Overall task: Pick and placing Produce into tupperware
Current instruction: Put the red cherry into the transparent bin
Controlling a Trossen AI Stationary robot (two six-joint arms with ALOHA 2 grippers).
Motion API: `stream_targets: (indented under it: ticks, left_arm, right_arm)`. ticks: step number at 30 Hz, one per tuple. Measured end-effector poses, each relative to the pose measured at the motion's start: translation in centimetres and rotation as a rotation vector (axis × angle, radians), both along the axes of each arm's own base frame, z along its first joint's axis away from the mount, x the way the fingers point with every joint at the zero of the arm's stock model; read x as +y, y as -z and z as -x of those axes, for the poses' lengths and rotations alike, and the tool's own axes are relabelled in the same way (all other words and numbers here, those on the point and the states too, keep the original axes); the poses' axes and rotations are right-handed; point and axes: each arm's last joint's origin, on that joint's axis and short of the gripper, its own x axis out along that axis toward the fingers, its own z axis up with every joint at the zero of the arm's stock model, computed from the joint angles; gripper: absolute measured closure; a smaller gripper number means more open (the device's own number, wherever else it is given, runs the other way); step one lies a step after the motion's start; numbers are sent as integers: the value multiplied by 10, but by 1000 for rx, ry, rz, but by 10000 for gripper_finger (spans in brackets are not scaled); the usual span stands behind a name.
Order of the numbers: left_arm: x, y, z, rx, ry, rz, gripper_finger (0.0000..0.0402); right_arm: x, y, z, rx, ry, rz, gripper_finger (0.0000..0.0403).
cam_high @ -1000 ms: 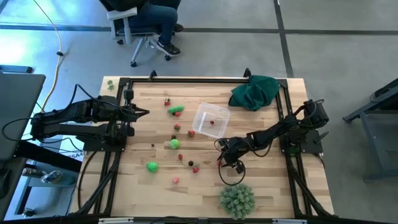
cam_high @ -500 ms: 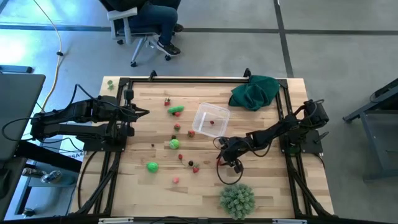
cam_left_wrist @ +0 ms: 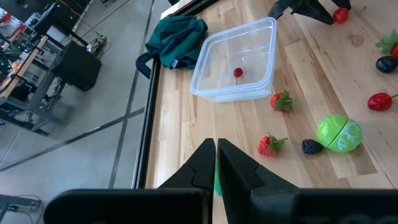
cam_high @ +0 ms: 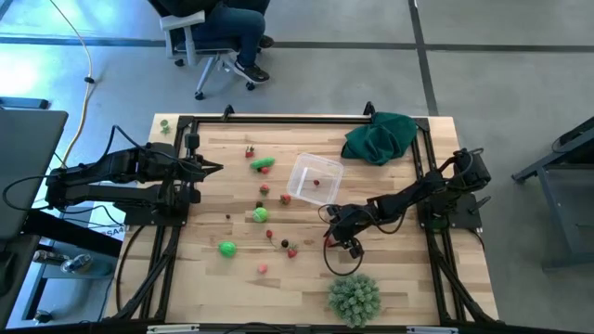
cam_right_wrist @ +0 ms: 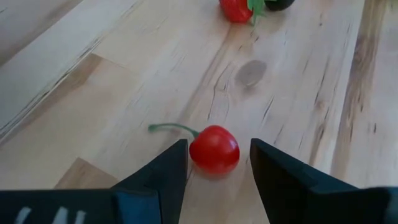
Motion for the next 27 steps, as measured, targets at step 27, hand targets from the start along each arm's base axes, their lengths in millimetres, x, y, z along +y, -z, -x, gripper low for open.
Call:
stream_targets:
  ticks: [27]
  left_arm:
    - [0, 0, 0, 0, 0, 0, 392]
  right_arm:
    - [1, 0, 0, 3, -26, -32, 292]
